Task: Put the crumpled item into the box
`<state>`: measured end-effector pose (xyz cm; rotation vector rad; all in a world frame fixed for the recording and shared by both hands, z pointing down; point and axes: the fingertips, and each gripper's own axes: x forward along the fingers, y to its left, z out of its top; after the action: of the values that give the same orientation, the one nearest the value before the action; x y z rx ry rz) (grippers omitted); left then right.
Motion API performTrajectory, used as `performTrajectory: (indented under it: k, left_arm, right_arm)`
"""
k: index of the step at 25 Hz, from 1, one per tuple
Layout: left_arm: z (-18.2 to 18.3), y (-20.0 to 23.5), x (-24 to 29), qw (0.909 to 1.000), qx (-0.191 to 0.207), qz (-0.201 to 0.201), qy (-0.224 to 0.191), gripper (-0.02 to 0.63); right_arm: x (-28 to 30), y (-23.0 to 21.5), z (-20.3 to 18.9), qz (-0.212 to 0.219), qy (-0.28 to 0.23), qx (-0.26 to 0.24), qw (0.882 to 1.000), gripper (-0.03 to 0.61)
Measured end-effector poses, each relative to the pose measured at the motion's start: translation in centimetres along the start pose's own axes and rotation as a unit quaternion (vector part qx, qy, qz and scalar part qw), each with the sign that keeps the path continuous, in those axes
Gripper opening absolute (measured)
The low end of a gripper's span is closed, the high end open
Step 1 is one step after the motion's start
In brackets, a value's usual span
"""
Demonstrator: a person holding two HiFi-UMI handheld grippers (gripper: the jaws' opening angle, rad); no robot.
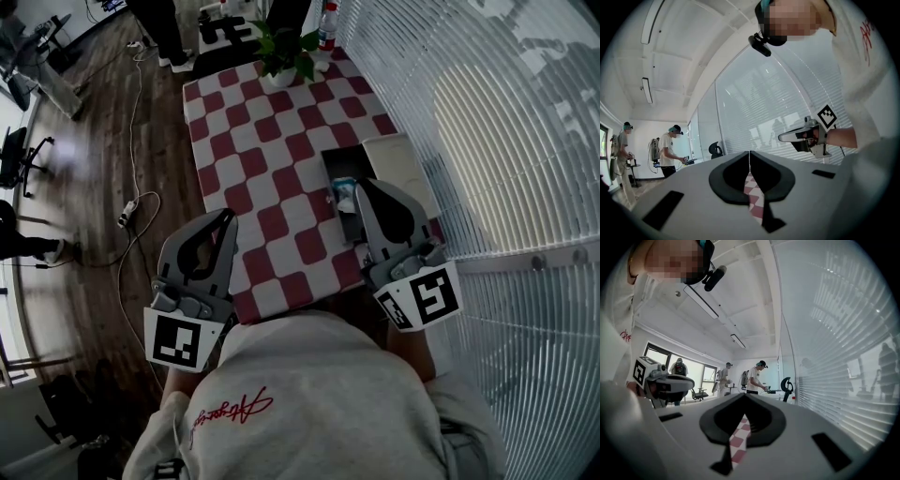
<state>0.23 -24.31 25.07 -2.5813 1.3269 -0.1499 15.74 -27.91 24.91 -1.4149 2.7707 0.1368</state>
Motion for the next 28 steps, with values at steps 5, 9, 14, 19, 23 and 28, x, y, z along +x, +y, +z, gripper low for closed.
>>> performTrajectory:
  k: [5, 9, 14, 19, 23, 28]
  left_arm:
    - [-0.1, 0.3, -0.2, 1.0000, -0.001, 0.003, -0.001, 0.018]
    - [-0.3, 0.4, -0.4, 1.0000, -0.001, 0.004, 0.002, 0.018]
    - [-0.4, 0.7, -0.5, 1.0000, -0.005, 0.005, 0.002, 0.018]
    - [-0.6, 0.7, -0.7, 1.0000, -0.004, 0.004, 0.006, 0.018]
    - [-0.5, 0.7, -0.9, 1.0000, -0.003, 0.005, 0.004, 0.018]
    - [-0.5, 0.6, -0.9, 1.0000, -0.004, 0.004, 0.002, 0.018]
  right_arm:
    - [0.4, 0.5, -0.2, 0.003, 0.007, -0.013, 1.000, 0.011]
    - [0.4, 0.8, -0.3, 0.005, 0.007, -0.016, 1.000, 0.011]
    - [0.7, 1.1, -0.1, 0.005, 0.005, -0.017, 1.000, 0.011]
    - [0.7, 1.3, 0.0, 0.006, 0.004, -0.019, 1.000, 0.011]
    - [0.6, 1.5, 0.0, 0.007, 0.003, -0.020, 1.000, 0.011]
    - [0.5, 1.6, 0.1, 0.007, 0.002, -0.023, 1.000, 0.011]
